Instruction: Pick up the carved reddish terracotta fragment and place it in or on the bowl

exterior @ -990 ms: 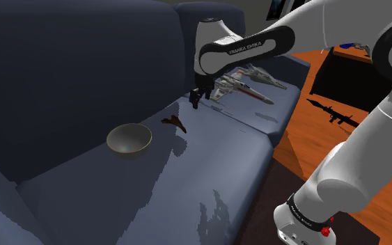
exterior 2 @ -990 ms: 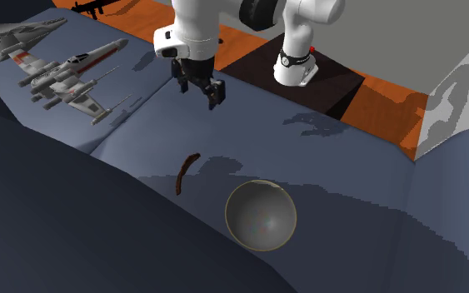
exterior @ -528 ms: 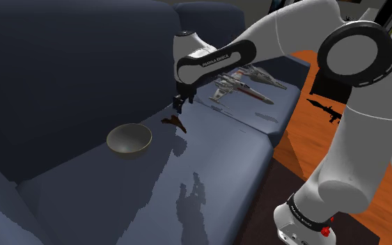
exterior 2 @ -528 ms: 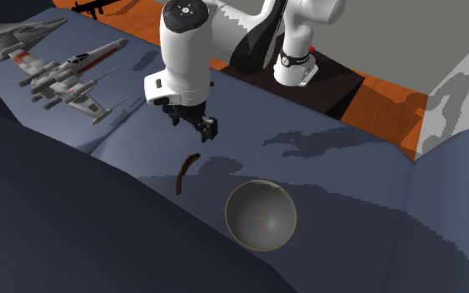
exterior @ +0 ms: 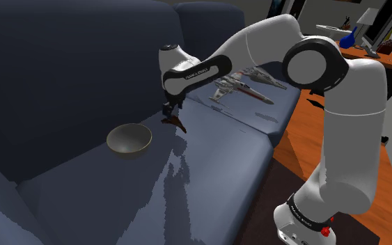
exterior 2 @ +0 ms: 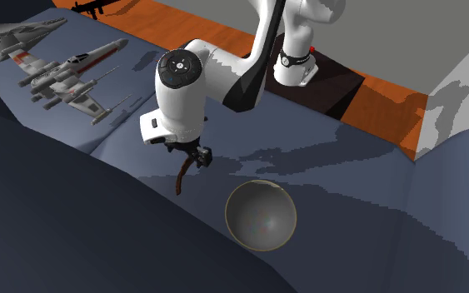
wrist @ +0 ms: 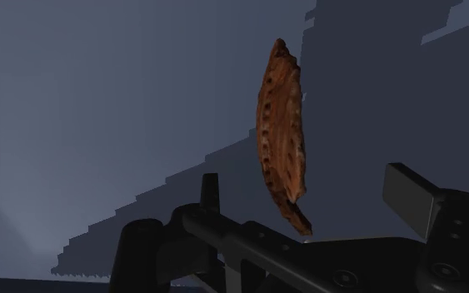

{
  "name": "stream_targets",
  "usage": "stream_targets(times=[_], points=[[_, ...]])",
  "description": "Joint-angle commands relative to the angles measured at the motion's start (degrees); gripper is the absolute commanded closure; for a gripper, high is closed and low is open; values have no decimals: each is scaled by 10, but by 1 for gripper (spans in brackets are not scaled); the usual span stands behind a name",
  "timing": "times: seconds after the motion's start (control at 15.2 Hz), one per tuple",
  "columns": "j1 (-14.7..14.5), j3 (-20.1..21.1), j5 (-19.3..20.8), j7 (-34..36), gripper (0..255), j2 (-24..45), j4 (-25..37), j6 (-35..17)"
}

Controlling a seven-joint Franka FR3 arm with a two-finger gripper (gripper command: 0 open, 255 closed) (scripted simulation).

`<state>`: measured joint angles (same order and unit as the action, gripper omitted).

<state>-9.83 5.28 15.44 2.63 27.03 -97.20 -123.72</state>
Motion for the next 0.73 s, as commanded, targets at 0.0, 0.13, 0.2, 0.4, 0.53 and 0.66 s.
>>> stream_targets(times=[0.0, 0.13, 0.2, 0.4, 0.53, 0.66], points=[[0, -1, 3, 2, 0, 12, 1, -11], [1, -3, 5, 3, 0, 20, -2, -23], [1, -4, 6, 4, 0, 24, -4, -28], [2, -4, 7, 4, 0, 27, -5, -32], [2, -4, 7, 4, 0, 27, -5, -32], [2, -4, 7, 4, 0, 27, -5, -32]])
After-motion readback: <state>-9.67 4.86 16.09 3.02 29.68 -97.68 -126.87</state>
